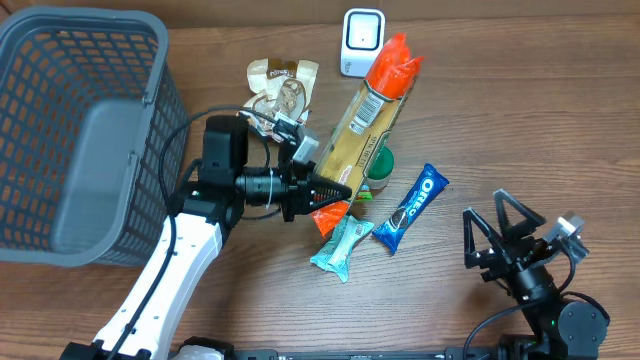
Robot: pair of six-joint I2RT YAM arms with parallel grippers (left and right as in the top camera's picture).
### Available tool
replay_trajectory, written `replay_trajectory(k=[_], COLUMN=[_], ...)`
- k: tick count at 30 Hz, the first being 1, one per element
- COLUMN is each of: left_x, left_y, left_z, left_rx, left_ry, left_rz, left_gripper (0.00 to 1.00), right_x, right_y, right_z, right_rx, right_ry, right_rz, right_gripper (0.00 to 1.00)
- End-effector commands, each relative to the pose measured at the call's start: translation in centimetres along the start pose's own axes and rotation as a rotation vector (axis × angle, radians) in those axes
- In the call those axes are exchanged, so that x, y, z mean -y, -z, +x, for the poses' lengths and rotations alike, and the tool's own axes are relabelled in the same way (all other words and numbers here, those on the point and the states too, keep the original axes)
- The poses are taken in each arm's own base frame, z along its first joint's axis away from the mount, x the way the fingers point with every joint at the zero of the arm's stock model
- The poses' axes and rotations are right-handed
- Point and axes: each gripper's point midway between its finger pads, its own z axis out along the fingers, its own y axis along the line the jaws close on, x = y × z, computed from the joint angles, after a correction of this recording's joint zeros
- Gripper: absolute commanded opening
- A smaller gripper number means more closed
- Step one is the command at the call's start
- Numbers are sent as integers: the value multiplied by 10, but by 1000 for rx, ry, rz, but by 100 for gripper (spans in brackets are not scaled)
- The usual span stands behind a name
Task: Scan the item barcode
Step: 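Close the right gripper on the spaghetti pack held by the left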
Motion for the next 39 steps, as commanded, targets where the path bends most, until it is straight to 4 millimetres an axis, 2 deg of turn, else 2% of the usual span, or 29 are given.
replay_trajectory(k=[1, 5, 10, 13, 18, 22, 26, 30, 32, 37, 39], left_x=[50, 52, 55, 55, 57, 56, 48, 44, 47, 58, 60], left_y=[9, 9, 5, -5, -34, -47, -53, -57, -59, -67, -69], left_z=[-30, -34, -31, -26, -19, -22, -18, -16, -19, -28, -28], left_rx=[47, 53, 43, 23, -29, -41, -54, -67, -70, -61, -63], left_ry=[-119, -126, -132, -126, -90, -87, -40, 12, 14, 0, 10], left_rz=[200, 216, 275, 318, 402, 431, 431, 431, 439, 443, 444], left_gripper=[8, 8, 7, 7, 7, 5, 5, 5, 4, 4, 4], right_x=[-36, -62, -62, -66, -79, -76, -61, -49, -52, -77, -77], right_y=[2, 5, -5, -16, -42, -61, -79, -86, -87, -87, -90], right_z=[-2, -16, -12, -9, -20, -22, -18, -9, -6, 1, 6], right_rx=[-56, -35, -93, -173, -274, -341, -373, -394, -401, -402, -412], right_ry=[-152, -176, -197, -204, -162, -151, -170, -181, -167, -91, -87], right_rz=[-150, -266, -299, -333, -425, -466, -462, -462, -489, -590, -586], right_gripper=[100, 100, 100, 100, 100, 100, 100, 100, 100, 100, 100])
